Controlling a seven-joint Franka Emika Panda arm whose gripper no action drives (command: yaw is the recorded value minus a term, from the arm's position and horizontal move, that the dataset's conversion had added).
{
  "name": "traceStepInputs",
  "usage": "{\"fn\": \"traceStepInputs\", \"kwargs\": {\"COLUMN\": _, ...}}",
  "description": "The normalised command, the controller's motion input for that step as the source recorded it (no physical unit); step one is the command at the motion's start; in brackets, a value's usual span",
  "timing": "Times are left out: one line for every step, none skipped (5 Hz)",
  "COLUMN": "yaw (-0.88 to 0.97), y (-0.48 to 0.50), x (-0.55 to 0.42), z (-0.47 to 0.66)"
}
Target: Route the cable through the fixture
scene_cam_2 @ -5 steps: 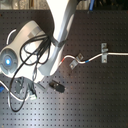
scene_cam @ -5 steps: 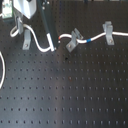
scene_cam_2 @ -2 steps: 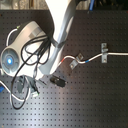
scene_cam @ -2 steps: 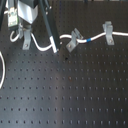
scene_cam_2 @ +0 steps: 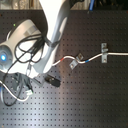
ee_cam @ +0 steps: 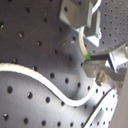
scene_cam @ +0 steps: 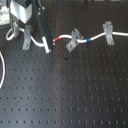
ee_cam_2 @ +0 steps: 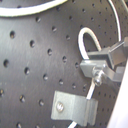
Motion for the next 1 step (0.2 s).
{"fn": "traceStepInputs", "kwargs": {"yaw": 0.08, "y": -0.151, "x": -0.09, "z": 0.0}}
